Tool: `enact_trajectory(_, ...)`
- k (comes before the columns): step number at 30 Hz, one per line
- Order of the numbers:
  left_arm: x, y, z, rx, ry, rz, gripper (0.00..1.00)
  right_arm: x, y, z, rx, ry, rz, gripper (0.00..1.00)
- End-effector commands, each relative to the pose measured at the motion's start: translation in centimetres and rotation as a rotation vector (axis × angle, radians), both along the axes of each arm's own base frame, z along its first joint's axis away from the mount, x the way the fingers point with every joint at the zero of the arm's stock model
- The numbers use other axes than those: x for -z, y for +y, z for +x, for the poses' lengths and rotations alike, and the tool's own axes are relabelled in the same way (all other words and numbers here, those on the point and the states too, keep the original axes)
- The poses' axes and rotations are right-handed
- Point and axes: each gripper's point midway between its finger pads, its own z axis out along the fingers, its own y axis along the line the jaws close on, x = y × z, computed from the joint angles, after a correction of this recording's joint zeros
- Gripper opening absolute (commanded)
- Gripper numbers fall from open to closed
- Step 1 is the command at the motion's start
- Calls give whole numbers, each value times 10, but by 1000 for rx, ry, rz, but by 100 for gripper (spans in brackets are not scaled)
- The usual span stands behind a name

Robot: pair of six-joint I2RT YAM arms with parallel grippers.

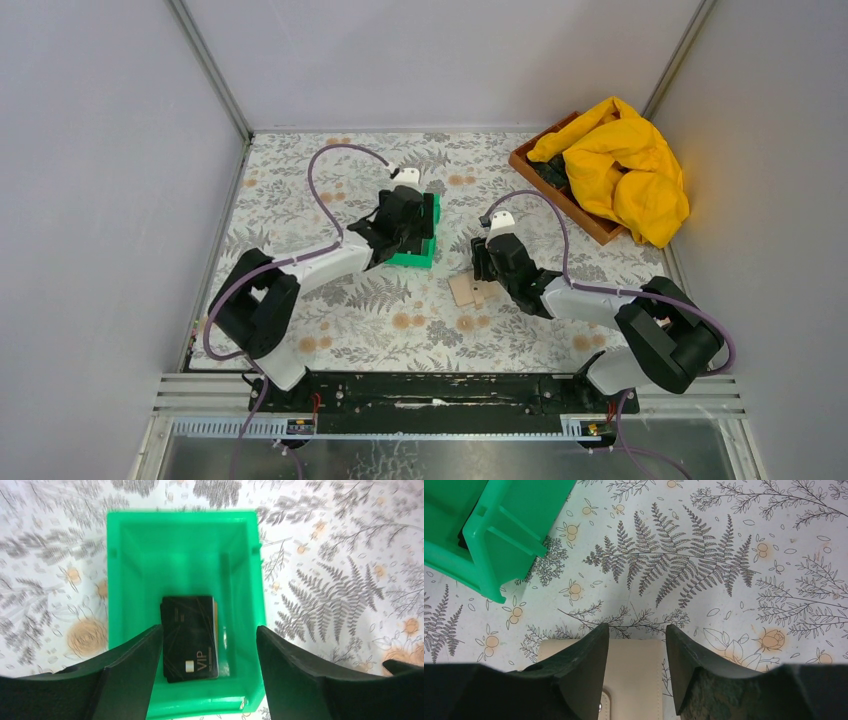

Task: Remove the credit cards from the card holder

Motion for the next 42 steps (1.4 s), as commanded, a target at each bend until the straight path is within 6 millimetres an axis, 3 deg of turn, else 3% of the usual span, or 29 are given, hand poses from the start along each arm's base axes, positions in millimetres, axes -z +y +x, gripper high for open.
enact_trajectory(1, -50, 11, 24, 11, -117, 64, 77, -17, 6, 10, 4, -54, 35, 53)
enact_trajectory(5, -48, 34, 41, -7, -105, 143, 72, -17, 6, 10, 7, -54, 31, 54)
enact_trajectory(8, -45, 55, 48, -47, -119, 212, 58, -14, 5, 11, 13, -48, 17, 54)
enact_trajectory(11, -41, 67, 54, -62, -114, 211, 56, -12, 3, 12, 19, -38, -3, 54)
enact_trajectory(27, 3, 65, 56, -18, 10, 205, 56, -11, 1, 13, 27, -40, -15, 55)
enact_trajectory(33, 11, 73, 55, -45, 26, 232, 34, -10, 0, 13, 29, -38, -16, 55)
enact_trajectory(42, 28, 83, 52, -65, 57, 282, 27, -10, 1, 13, 30, -35, -18, 55)
